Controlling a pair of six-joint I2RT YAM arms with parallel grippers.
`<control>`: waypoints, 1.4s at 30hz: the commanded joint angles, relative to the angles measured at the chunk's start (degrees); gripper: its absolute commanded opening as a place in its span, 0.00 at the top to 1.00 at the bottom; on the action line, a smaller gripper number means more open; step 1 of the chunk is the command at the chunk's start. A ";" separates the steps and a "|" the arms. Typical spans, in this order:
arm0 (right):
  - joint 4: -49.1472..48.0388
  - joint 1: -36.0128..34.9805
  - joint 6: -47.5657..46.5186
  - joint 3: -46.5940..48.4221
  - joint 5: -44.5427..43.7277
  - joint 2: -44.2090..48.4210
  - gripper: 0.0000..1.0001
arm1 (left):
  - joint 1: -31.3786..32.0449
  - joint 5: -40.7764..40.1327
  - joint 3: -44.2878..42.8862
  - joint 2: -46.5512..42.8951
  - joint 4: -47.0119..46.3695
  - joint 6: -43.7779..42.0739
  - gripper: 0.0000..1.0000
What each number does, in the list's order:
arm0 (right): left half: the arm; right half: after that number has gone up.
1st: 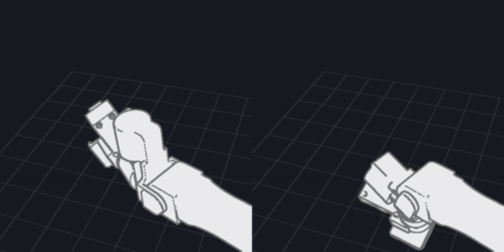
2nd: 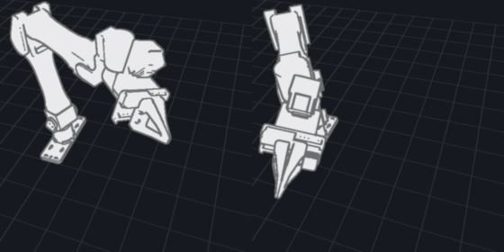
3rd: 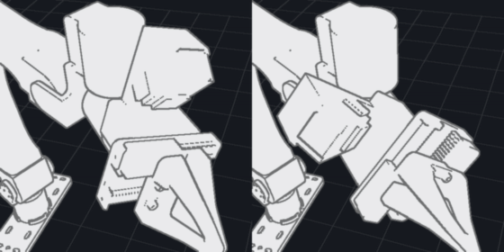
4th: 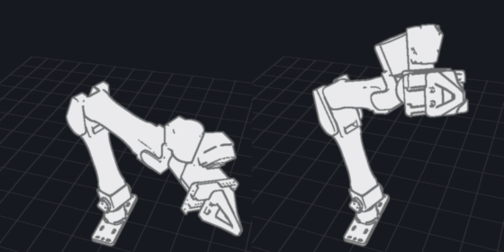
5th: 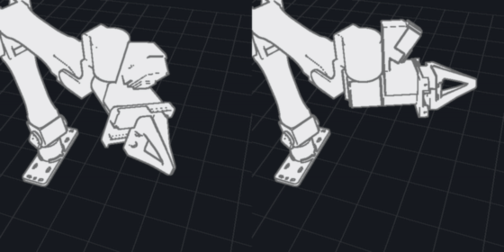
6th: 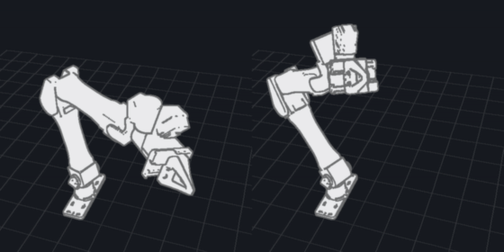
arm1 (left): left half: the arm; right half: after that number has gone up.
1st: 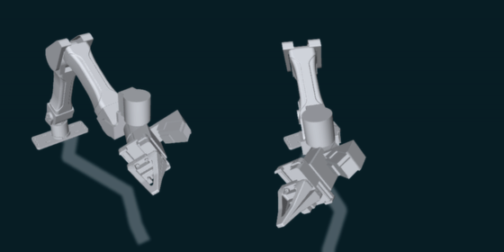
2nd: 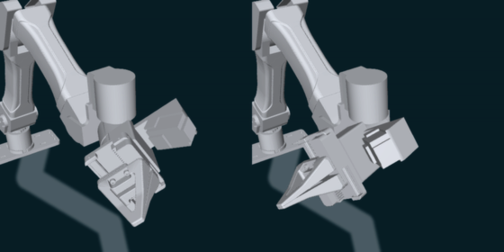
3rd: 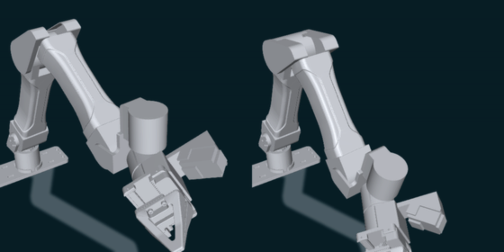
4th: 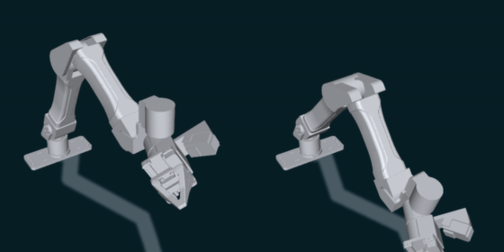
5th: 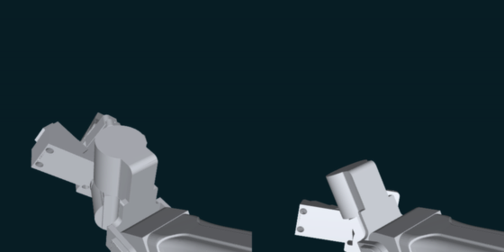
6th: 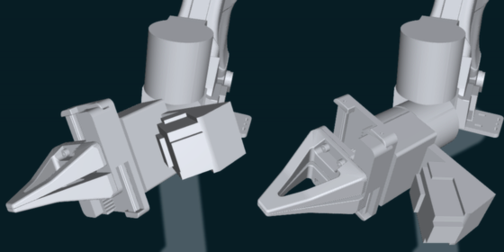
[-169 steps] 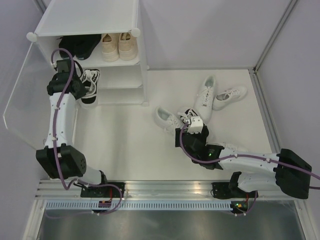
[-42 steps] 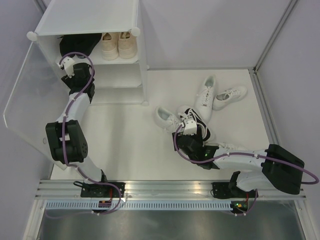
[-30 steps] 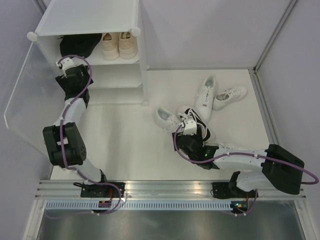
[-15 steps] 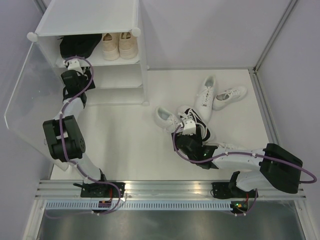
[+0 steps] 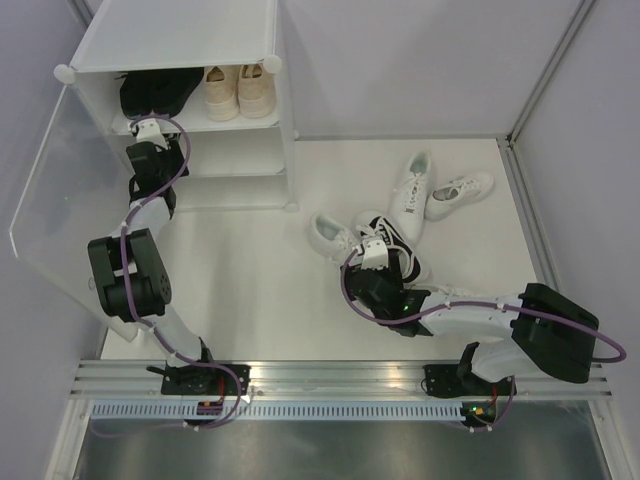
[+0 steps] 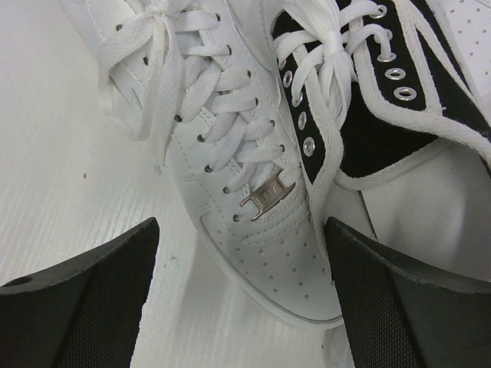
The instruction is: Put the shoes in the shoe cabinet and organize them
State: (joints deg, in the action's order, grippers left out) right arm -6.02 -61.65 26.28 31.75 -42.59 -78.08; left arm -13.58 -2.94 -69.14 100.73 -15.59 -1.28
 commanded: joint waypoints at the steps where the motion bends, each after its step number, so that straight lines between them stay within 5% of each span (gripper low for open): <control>1: 0.22 -0.23 1.40 0.95 3.30 -1.81 0.08 | 0.58 -4.26 2.08 0.44 -4.88 0.66 0.82; 14: 0.57 -0.14 0.88 1.65 3.30 -3.48 0.08 | 0.66 -11.82 0.07 1.40 -9.72 -0.39 0.88; 19: 0.92 -0.14 0.52 2.09 3.30 -4.53 0.08 | 0.66 -12.62 -3.10 4.03 -8.05 -1.09 0.75; 29: 1.36 -0.23 -0.27 3.23 4.53 -6.55 0.08 | 0.58 -14.81 -5.56 5.09 -4.45 -0.48 0.13; 35: 1.63 -0.14 -0.71 3.76 6.02 -7.17 0.08 | 0.58 -14.47 -2.67 1.59 -1.11 3.38 0.00; 42: 2.51 -0.23 -0.97 4.55 7.61 -7.70 0.08 | 1.19 -15.43 2.07 -4.12 2.68 8.48 0.03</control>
State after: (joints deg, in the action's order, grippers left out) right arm -4.01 -61.65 22.63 35.57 -44.21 -83.85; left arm -12.45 -15.59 -69.63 101.03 -16.08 3.36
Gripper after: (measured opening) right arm 0.921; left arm 0.977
